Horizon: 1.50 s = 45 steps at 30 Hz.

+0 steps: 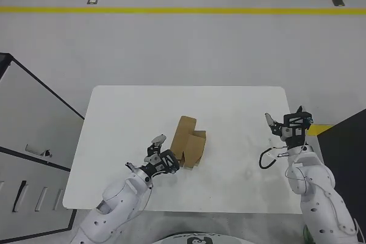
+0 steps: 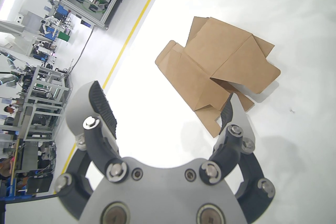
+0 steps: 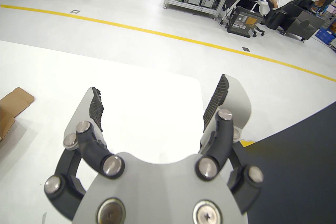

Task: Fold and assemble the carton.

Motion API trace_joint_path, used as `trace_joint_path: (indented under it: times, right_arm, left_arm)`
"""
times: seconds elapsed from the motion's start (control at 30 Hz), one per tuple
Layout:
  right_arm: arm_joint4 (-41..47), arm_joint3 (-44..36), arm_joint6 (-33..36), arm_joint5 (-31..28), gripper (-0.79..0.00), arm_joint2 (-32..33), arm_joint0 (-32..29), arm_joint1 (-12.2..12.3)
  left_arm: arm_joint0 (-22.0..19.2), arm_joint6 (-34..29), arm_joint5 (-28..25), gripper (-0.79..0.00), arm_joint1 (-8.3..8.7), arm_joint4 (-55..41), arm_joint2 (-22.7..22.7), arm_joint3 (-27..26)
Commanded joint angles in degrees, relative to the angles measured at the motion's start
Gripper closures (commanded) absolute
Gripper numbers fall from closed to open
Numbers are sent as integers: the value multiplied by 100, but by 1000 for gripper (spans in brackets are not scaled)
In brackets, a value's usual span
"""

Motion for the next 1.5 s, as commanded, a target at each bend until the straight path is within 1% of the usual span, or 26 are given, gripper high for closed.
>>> trace_joint_path:
  times: [0.0,0.07,0.23,0.53,0.77,1.0,1.17,1.43,1.47]
  right_arm:
    - [0,0,0,0,-785,0,0,0]
    - [0,0,0,0,-785,0,0,0]
    - [0,0,0,0,-785,0,0,0]
    - [0,0,0,0,-785,0,0,0]
    - [0,0,0,0,-785,0,0,0]
    - [0,0,0,0,-785,0,0,0]
    - [0,0,0,0,-785,0,0,0]
    - [0,0,0,0,-785,0,0,0]
    - [0,0,0,0,-785,0,0,0]
  left_arm:
    - [-5,3,-27,-785,4,85,21,15]
    - [-28,-61,-39,-785,10,497,149,90]
    - [-90,-441,86,-785,-60,626,544,268]
    - [-122,-490,154,-785,-69,686,574,307]
    - [-289,-925,690,-785,-168,753,833,625]
    - [-291,-905,680,-785,-169,749,841,636]
    - [-376,-752,787,-785,-213,576,957,797]
    - [-540,-727,948,-785,-280,537,1120,1024]
    - [-551,-733,978,-773,-284,532,1116,1045]
